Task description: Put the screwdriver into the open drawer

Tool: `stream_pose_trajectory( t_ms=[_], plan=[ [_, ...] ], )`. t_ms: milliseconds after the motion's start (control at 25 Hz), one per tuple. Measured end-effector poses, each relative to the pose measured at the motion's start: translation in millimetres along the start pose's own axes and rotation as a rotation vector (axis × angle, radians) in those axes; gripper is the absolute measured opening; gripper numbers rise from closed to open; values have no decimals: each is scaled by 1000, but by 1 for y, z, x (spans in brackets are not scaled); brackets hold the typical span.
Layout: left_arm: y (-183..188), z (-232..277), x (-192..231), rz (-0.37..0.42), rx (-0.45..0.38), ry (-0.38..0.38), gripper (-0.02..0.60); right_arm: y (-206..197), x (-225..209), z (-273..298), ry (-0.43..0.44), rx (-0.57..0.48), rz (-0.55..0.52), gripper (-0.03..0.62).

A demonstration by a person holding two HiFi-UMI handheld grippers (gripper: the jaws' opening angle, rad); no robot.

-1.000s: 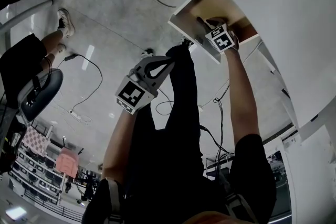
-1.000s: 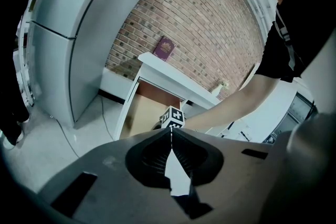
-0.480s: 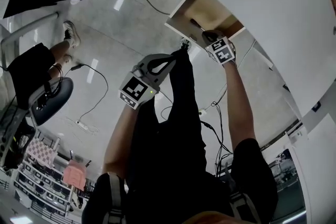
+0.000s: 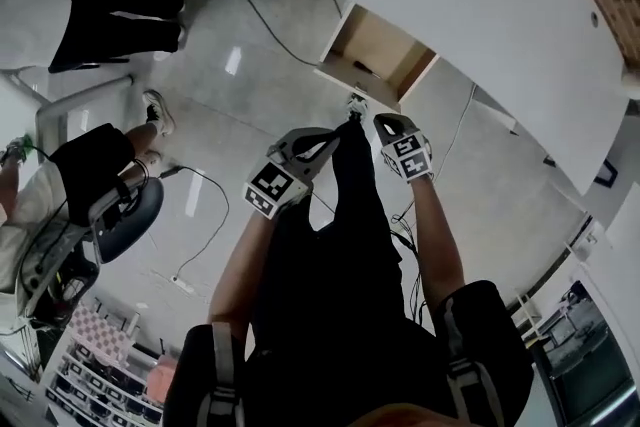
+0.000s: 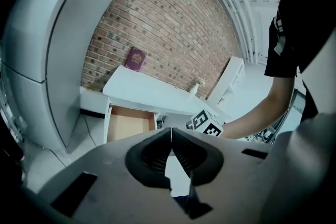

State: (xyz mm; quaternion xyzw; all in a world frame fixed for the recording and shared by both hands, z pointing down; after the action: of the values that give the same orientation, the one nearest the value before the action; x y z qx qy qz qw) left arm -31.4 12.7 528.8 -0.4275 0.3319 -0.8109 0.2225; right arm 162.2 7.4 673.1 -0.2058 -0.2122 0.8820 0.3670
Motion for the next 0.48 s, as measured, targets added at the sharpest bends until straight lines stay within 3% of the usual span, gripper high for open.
stream_pose_trajectory(
  t_ms=[320, 480],
  plan=[
    [26, -41, -30, 97, 3, -60, 17, 55, 46, -102, -93, -210, 18, 57],
    [29, -60, -41, 138, 16, -84, 17, 62, 70, -134, -146, -245, 24, 57]
  ],
)
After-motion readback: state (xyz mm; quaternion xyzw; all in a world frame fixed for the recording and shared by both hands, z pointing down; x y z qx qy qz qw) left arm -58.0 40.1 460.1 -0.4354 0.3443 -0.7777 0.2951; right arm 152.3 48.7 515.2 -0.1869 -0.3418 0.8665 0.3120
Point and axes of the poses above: the fingertips, and each gripper's own axes: z forward along the fingers, x to its left, y out of its top, the point moved 7 cm from there along -z, backward along the fingers, and after that the axes turned 6 degrees about -z, right-handed, at the moved point
